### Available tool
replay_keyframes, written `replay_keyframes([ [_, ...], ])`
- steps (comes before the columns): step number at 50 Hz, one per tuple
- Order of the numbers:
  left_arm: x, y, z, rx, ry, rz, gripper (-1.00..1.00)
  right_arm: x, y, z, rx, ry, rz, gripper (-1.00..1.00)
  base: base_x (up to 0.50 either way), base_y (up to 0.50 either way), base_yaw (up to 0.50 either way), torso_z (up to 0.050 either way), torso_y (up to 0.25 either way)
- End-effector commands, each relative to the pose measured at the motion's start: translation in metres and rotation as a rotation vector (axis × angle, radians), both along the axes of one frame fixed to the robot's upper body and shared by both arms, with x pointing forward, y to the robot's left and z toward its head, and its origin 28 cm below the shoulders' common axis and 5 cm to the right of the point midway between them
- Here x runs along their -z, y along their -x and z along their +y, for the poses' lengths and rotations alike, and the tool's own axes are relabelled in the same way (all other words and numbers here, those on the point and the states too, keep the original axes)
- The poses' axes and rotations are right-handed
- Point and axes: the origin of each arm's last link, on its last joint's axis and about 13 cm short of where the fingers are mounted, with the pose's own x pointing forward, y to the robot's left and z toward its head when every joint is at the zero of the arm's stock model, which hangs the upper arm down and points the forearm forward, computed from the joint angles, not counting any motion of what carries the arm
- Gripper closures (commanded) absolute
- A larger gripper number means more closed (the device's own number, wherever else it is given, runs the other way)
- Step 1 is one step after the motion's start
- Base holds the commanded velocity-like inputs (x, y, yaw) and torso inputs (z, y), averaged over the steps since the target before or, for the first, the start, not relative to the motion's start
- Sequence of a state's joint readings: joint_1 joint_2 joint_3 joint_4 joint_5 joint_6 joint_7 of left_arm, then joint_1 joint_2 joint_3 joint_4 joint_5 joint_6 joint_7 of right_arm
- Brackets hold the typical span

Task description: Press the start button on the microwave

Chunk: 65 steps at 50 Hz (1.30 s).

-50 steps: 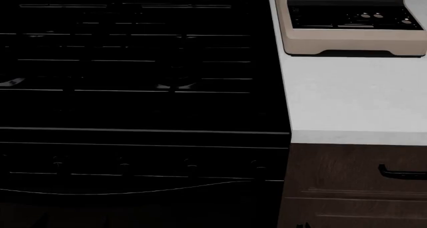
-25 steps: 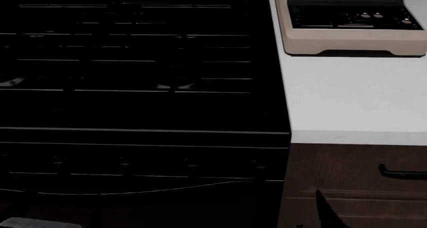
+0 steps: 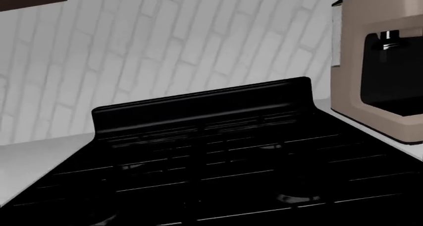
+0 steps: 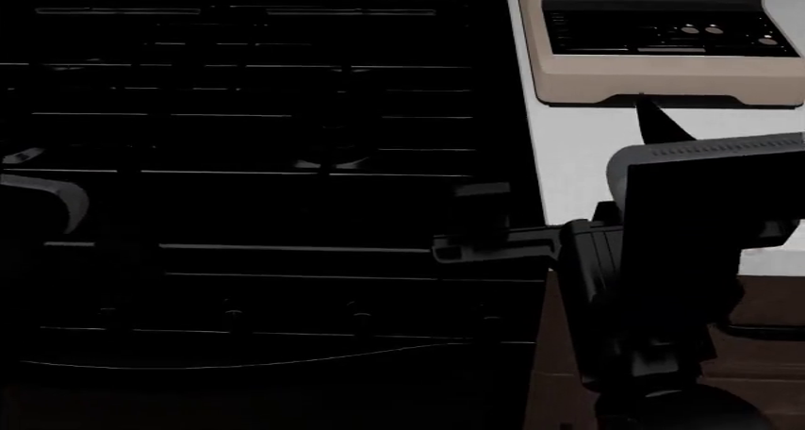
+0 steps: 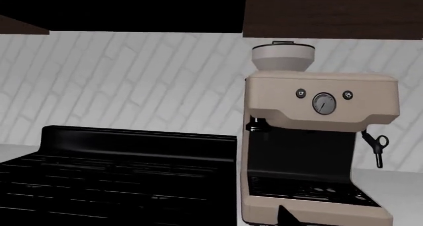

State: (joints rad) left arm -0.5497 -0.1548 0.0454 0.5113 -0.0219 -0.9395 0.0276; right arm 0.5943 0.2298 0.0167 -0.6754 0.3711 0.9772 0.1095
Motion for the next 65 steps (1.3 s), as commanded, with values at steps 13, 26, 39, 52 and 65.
replay_keyframes([
  [13,-0.0193,-0.0033,0.0042,-0.008,0.023,-0.02,-1.0,-0.0245,0.0024,0.0005,-0.03,0.001,-0.04,-1.0,0.38,0.0,0.0,0.0,0.0],
  [26,-0.0192,-0.0015,0.0053,-0.009,0.014,-0.029,-1.0,-0.0238,0.003,0.0003,-0.038,-0.009,-0.04,-1.0,0.38,0.0,0.0,0.0,0.0],
  [39,-0.0202,-0.0004,0.0051,-0.006,0.009,-0.036,-1.0,-0.0244,0.0028,0.0003,-0.05,-0.022,-0.044,-1.0,0.38,0.0,0.0,0.0,0.0],
  [52,-0.0203,0.001,0.0044,-0.005,0.005,-0.037,-1.0,-0.0236,0.0046,-0.0006,-0.054,-0.038,-0.047,-1.0,0.38,0.0,0.0,0.0,0.001],
  [65,-0.0206,0.002,0.0038,-0.002,0.004,-0.037,-1.0,-0.0224,0.0082,0.0003,-0.052,-0.038,-0.045,-1.0,0.12,0.0,0.0,0.0,0.001],
])
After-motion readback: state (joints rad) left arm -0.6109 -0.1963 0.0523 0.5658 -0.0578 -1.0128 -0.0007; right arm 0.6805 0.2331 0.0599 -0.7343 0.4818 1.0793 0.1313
